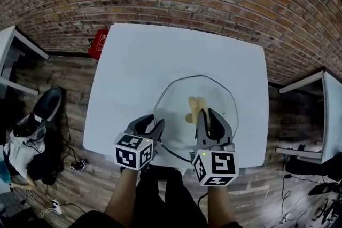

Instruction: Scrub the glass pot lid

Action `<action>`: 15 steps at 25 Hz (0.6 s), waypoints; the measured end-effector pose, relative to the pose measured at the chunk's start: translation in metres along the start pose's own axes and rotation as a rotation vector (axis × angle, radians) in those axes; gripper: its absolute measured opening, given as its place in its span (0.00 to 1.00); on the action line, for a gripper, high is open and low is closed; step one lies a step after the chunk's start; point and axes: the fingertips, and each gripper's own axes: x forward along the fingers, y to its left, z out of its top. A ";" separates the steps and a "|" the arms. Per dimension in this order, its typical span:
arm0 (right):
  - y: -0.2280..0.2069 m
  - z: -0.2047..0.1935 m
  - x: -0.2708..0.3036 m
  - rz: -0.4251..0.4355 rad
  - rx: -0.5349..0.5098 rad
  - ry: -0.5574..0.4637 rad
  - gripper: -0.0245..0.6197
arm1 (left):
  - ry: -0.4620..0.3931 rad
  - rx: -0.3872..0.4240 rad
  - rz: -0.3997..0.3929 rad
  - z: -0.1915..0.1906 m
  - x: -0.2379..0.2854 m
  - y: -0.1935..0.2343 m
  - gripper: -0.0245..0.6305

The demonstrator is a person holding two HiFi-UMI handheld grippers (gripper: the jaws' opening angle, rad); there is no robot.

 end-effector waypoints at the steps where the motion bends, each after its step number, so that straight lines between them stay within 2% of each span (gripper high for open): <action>1: 0.009 0.001 0.008 0.021 -0.002 -0.001 0.12 | 0.000 0.000 -0.001 0.000 0.000 0.000 0.28; 9: 0.050 -0.008 0.057 0.105 0.014 0.059 0.12 | 0.001 0.001 0.000 0.000 -0.002 0.001 0.28; 15: 0.049 -0.032 0.074 0.081 -0.017 0.130 0.12 | 0.007 0.012 0.001 0.000 -0.004 0.004 0.28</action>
